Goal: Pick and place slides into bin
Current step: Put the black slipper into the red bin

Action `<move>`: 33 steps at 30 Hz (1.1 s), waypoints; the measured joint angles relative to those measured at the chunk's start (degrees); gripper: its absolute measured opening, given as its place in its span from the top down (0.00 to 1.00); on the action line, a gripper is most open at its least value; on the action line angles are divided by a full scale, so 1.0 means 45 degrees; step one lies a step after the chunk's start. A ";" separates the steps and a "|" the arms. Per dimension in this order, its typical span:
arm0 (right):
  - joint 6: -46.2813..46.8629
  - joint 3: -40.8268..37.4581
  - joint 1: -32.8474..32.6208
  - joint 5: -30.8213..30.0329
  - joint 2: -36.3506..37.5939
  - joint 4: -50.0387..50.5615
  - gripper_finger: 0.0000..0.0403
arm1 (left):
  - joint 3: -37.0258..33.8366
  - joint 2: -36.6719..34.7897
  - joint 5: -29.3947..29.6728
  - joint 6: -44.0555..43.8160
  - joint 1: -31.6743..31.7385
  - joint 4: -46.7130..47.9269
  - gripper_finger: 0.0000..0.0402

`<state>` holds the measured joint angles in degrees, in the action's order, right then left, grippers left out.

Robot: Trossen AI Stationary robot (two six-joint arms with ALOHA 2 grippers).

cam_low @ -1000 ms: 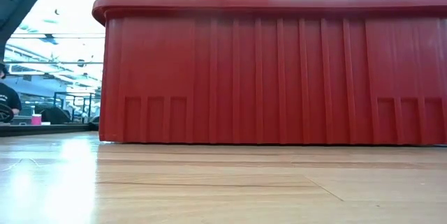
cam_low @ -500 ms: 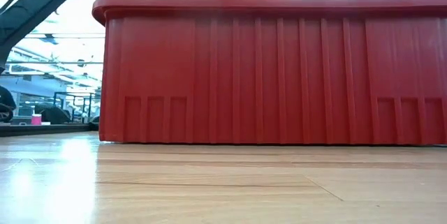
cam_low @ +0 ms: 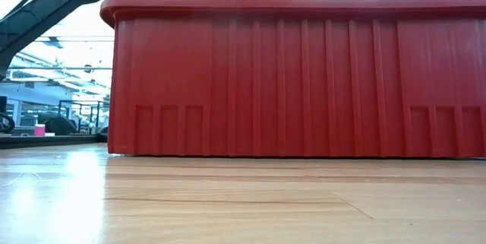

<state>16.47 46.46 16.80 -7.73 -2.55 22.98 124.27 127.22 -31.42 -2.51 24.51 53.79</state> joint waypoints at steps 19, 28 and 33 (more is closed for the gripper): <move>-0.0044 0.0000 0.0000 0.0044 0.0000 0.0599 1.00 | -0.2368 -0.0010 -0.0447 -0.1730 -0.0024 -0.2146 1.00; -0.0189 0.0000 0.0000 0.0049 0.0000 0.0589 1.00 | -0.2803 -0.0010 -0.0141 -0.1354 0.0115 -0.1656 1.00; -0.0189 0.0000 0.0000 0.0053 0.0000 0.0583 1.00 | -0.2803 -0.0010 0.0203 -0.1522 0.0518 -0.1889 1.00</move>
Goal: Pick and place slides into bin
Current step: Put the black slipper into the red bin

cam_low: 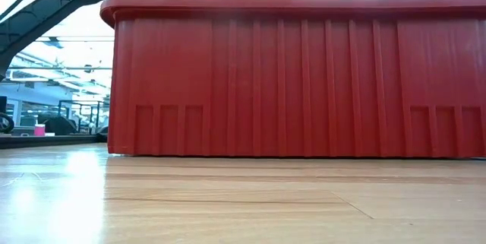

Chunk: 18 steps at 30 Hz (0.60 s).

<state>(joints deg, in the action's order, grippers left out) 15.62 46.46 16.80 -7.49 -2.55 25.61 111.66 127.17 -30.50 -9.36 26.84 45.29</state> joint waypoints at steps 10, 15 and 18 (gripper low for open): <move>0.0036 0.0000 0.0000 0.0000 0.0000 -0.0005 1.00 | 0.0000 0.0000 0.0040 0.1739 -0.0012 0.0040 1.00; 0.0039 0.0000 0.0000 0.0005 0.0000 -0.0010 1.00 | 0.0005 0.0000 0.0030 0.2462 -0.0229 0.0049 1.00; 0.0039 0.0000 0.0000 0.0005 0.0000 -0.0009 1.00 | 0.0005 0.0000 0.0073 0.2641 -0.0280 0.0045 1.00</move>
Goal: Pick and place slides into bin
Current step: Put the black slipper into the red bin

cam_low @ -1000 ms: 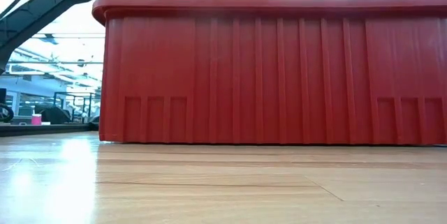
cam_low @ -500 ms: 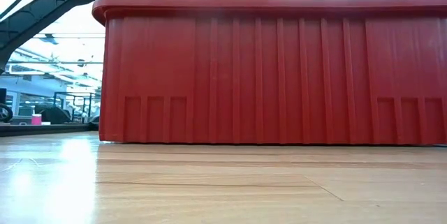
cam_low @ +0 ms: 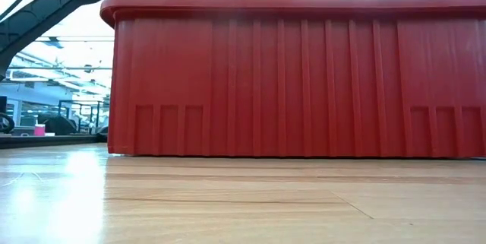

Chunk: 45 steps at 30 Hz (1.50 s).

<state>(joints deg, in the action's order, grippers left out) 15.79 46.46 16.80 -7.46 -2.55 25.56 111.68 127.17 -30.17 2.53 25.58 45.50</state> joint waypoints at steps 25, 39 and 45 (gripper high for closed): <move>0.0151 0.0000 -0.0005 -0.0043 0.0005 -0.0005 1.00 | 0.0461 0.1064 -0.0232 0.0400 0.0000 -0.0367 0.96; 0.0888 0.0000 -0.0005 0.0008 0.0005 0.0002 1.00 | 0.0472 0.0653 0.0887 0.1417 -0.0131 -0.0538 0.59; 0.0913 0.0000 -0.0005 0.0005 0.0005 0.0005 1.00 | 0.0471 -0.0133 0.1966 0.1979 -0.0131 -0.0856 0.47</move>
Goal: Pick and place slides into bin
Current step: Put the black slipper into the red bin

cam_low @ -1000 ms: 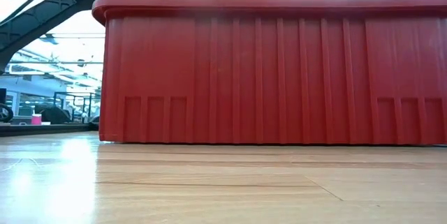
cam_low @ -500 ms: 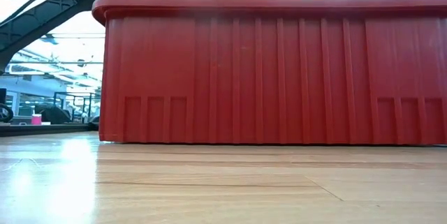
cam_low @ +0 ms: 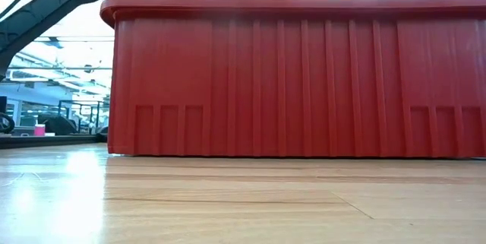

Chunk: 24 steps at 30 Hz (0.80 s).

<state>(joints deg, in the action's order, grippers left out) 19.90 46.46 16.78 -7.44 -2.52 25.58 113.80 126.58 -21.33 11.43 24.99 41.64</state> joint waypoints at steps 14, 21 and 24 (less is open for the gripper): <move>-0.0198 0.0000 0.0000 0.0034 0.0000 -0.0002 1.00 | -0.0005 -0.4319 0.1104 0.1209 -0.0537 0.2061 0.40; -0.0423 0.0000 0.0000 0.0039 0.0000 -0.0001 1.00 | 0.0010 -0.9457 0.1416 0.1067 -0.1148 0.1972 0.41; -0.0452 0.0000 0.0000 0.0039 0.0000 0.0000 1.00 | 0.0010 -1.1177 0.1703 -0.0658 -0.1240 0.1937 0.44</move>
<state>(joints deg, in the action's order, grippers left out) 17.87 46.46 16.78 -7.27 -2.52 25.58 113.84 76.28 -13.66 8.47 19.41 50.36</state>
